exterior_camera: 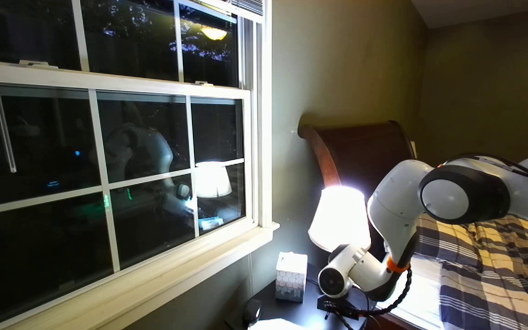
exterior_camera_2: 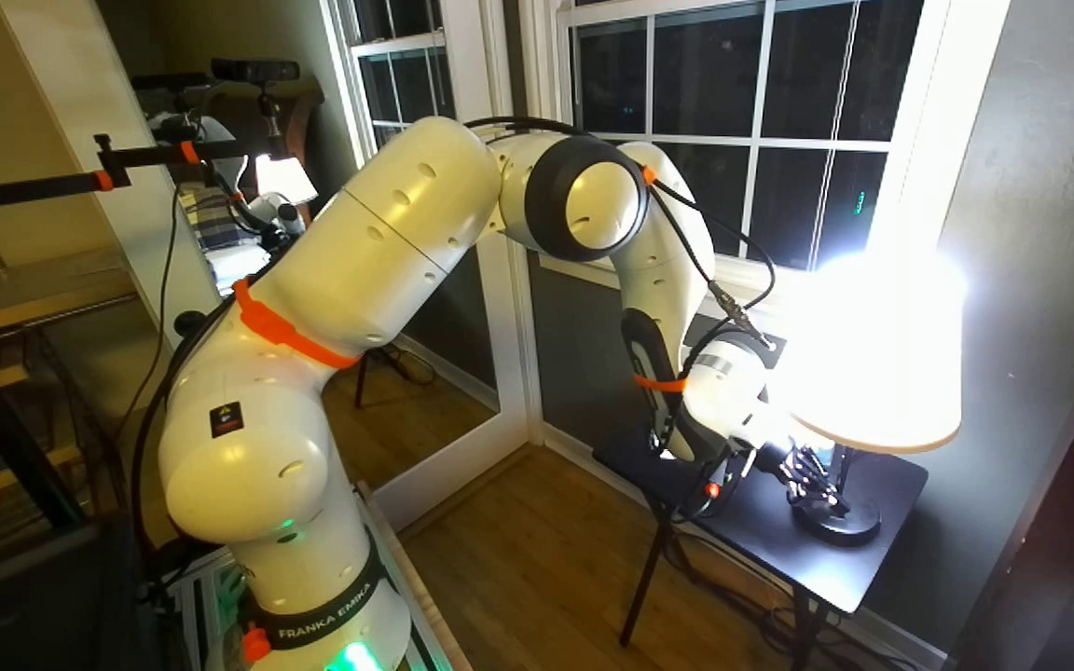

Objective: Turn off the table lamp

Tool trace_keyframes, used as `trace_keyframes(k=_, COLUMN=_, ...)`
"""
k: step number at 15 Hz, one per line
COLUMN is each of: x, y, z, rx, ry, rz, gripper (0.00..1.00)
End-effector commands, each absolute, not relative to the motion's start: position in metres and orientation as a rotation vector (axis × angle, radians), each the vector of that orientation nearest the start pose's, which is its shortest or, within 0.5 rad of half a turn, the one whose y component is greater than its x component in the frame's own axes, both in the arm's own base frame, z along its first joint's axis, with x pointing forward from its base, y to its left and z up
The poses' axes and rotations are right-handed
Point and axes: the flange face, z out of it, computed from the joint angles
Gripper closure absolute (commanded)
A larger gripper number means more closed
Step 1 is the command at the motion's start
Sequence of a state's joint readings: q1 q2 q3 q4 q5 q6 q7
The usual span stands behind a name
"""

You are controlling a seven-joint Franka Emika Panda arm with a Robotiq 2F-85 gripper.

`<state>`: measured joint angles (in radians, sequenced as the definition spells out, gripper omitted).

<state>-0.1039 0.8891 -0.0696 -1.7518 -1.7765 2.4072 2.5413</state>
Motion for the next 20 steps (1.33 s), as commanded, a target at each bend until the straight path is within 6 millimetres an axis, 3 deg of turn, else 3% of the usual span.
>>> trace_keyframes(k=1, x=0.613, y=-0.113, z=0.045, rx=2.026, ry=-1.257, rz=1.095, gripper=1.00)
trace_keyframes(k=20, x=0.619, y=-0.128, z=0.033, rx=2.045, ry=-1.325, rz=1.021, gripper=1.00)
